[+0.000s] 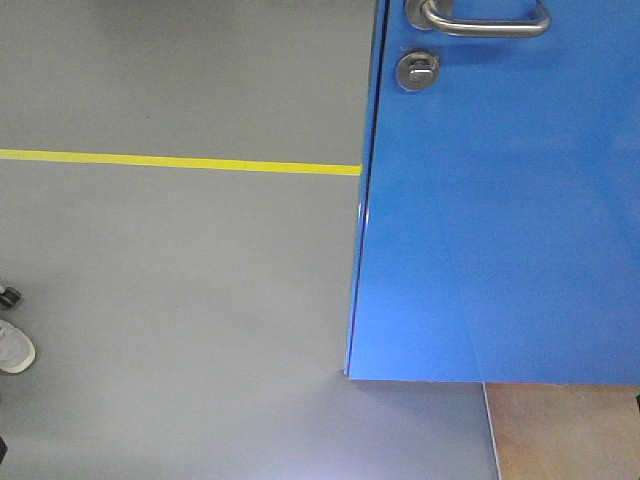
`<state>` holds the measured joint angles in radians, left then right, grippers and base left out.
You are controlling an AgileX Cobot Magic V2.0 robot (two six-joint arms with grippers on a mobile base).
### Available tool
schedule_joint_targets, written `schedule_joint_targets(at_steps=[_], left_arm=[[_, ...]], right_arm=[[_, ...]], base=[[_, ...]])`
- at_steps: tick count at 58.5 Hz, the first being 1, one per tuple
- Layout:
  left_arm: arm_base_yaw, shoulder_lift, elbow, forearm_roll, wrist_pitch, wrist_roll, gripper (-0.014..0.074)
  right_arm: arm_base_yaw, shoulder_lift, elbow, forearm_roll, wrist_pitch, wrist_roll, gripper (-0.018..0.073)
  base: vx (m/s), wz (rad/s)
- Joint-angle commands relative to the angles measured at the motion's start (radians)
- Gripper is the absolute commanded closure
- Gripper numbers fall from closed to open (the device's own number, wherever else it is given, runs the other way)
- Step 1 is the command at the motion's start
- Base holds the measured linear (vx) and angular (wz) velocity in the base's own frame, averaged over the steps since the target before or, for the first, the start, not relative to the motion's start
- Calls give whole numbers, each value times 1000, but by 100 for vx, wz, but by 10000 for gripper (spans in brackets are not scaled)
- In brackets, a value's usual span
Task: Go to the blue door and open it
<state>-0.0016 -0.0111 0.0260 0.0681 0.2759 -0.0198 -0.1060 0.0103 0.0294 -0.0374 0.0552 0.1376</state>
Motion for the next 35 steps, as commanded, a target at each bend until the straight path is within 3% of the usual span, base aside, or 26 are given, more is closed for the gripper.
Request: schedule_joint_targets(at_steps=[1,35], left_arm=[[-6,-13,-25,-3,-85,-7,524],[-6,-13,-25,-3,-85,-7,524]], right_arm=[[-7,19,2,-15,-82,-1,547],[-7,19,2,-15,-82,-1,547]], base=[[0,0],[0,0]])
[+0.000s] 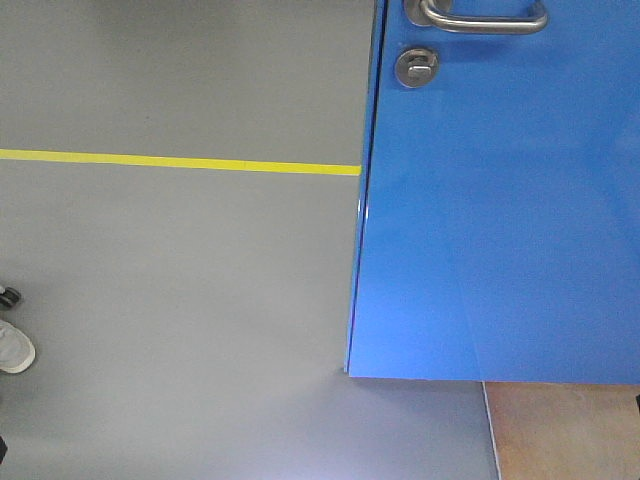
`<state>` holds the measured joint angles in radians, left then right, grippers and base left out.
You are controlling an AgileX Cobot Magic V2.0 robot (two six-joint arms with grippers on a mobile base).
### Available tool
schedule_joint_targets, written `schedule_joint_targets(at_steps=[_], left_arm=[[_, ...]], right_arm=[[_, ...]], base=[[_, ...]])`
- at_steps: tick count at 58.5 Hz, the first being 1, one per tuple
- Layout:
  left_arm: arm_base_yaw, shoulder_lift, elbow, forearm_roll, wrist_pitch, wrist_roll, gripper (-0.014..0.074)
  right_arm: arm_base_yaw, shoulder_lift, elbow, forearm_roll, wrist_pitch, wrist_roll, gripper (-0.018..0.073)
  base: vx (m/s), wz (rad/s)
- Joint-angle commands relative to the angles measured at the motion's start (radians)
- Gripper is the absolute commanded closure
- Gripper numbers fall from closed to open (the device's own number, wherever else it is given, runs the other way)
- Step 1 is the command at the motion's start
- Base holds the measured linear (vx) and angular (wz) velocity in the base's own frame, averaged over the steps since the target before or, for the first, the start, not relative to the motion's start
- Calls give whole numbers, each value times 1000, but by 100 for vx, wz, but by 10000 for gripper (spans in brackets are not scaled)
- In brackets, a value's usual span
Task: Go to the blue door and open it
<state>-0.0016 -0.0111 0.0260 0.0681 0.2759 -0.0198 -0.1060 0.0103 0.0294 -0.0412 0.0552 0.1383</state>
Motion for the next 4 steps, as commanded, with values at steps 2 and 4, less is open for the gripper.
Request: schedule_joint_targets(at_steps=[2,4], left_arm=[[-6,-13,-25,-3,-85,-7,524],[-6,-13,-25,-3,-85,-7,524]], right_arm=[[-7,19,2,-11,-82,-2,547],[-7,19,2,-11,-82,-2,547]], base=[[0,0],[0,0]])
